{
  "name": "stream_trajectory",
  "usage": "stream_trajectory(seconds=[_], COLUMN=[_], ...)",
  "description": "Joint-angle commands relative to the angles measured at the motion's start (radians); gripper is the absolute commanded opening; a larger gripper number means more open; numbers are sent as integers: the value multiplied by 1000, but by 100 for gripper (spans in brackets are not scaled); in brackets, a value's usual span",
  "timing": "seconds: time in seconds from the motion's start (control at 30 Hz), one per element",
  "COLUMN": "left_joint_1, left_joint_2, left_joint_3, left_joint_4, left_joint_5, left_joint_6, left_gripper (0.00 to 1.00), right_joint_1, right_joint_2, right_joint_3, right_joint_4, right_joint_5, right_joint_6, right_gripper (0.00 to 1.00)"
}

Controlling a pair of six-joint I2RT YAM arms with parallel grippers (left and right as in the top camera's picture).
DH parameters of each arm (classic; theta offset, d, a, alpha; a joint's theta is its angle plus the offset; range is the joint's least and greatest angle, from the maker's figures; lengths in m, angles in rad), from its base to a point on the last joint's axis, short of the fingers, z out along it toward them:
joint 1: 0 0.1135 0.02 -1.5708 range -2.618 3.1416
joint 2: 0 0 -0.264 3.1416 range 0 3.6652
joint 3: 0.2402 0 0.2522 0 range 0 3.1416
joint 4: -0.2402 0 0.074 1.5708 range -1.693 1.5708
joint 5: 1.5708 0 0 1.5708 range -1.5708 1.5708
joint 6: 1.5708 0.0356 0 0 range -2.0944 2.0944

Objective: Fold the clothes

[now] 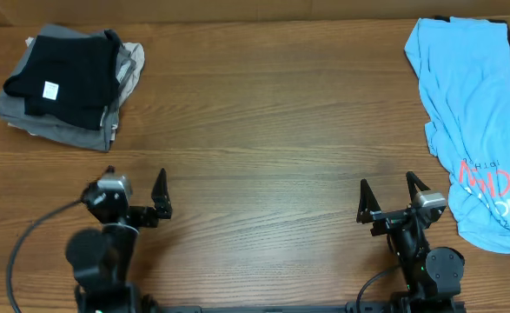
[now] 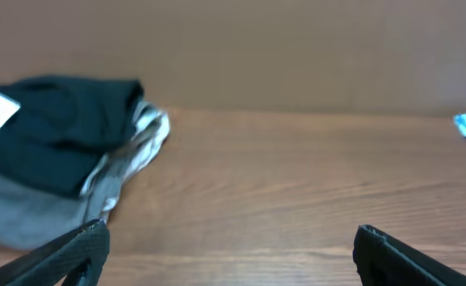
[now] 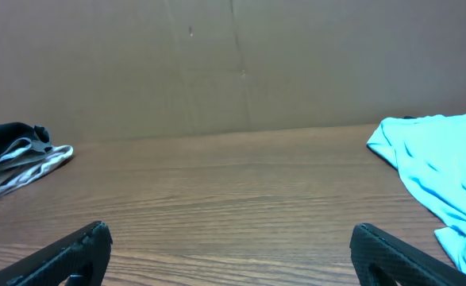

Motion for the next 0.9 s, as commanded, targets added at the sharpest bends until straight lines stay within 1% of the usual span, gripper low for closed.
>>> stream_trajectory(seconds=[0.0,0.27,0.4,0.53,0.87], left_joint_1=[-52,-85,-85,-85,-85], left_joint_2=[-128,-286,-333,-361,-359], left_joint_3=[-103,-224,-222,-222,-222], left_joint_4=[51,57,-29,-29,-26], left_joint_5=[-26,-50,-51,-51,-48], left_joint_6=[-14,-14,-11,-2,-2], left_gripper=[100,100,100,100,100], right_joint_1=[-3,-3,-3,-3,-3], right_joint_2=[-12,-12,-12,-12,-12], right_joint_3=[-11,-11,-11,-11,-11], right_joint_4=[4,4,4,4,4], right_joint_5=[10,10,10,10,10], right_joint_6=[3,3,3,3,3], right_gripper=[100,100,100,100,100])
